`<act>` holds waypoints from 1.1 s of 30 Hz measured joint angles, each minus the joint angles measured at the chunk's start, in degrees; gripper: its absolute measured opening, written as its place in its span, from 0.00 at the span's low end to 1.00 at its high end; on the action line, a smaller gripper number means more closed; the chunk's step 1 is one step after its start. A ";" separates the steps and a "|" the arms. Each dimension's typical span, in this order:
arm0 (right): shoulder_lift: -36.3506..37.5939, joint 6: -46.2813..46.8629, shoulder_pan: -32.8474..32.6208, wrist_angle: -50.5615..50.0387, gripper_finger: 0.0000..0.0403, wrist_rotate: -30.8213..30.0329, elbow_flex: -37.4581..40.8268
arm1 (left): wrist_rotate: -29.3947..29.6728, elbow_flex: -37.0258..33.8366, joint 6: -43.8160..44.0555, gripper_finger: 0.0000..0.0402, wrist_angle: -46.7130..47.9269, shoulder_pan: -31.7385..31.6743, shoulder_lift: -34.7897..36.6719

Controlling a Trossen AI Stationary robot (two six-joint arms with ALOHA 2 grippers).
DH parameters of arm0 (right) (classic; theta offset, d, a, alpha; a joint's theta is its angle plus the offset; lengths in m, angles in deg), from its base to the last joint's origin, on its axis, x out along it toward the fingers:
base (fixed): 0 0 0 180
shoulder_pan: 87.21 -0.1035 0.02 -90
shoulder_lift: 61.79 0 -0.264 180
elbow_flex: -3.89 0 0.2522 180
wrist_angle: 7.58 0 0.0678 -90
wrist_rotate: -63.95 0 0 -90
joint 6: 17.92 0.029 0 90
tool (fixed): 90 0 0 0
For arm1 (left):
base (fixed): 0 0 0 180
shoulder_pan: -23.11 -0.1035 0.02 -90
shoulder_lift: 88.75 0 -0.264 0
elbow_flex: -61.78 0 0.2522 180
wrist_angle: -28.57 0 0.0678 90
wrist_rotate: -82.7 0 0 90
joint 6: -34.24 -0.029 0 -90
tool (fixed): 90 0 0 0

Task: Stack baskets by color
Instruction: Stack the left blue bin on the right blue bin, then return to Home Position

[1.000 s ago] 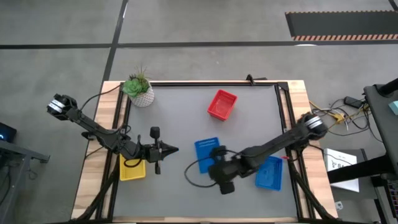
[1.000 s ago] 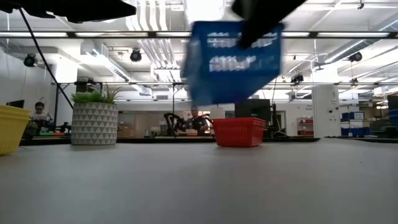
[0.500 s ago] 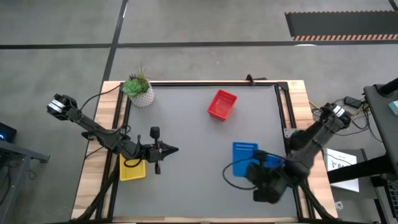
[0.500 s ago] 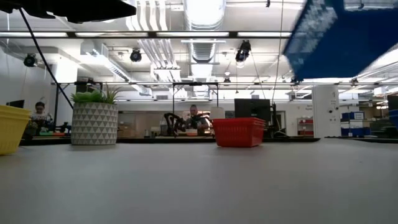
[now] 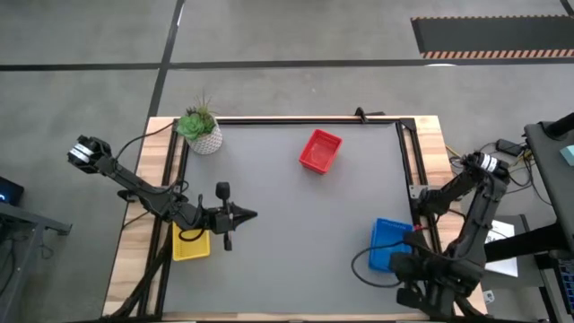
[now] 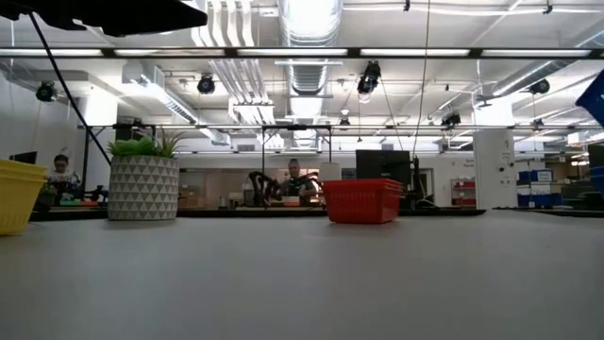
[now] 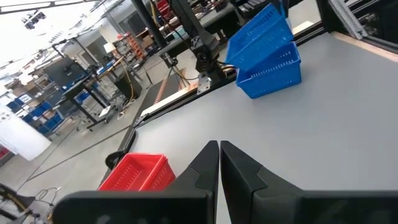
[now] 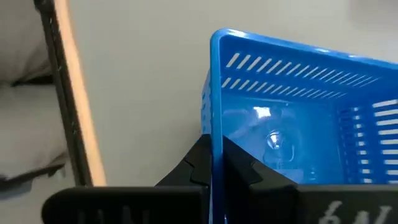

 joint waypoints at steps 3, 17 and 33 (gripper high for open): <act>0.00 3.05 -1.58 0.12 0.02 -2.73 2.02 | 0.57 0.00 0.00 0.00 0.00 0.02 0.00; -0.53 7.10 -2.49 12.54 0.02 -3.63 15.59 | 0.68 -0.02 -0.07 0.00 0.02 0.00 0.00; -0.02 12.90 -2.45 14.73 0.30 -4.66 15.33 | 4.64 -0.02 -2.01 0.00 0.00 0.02 0.00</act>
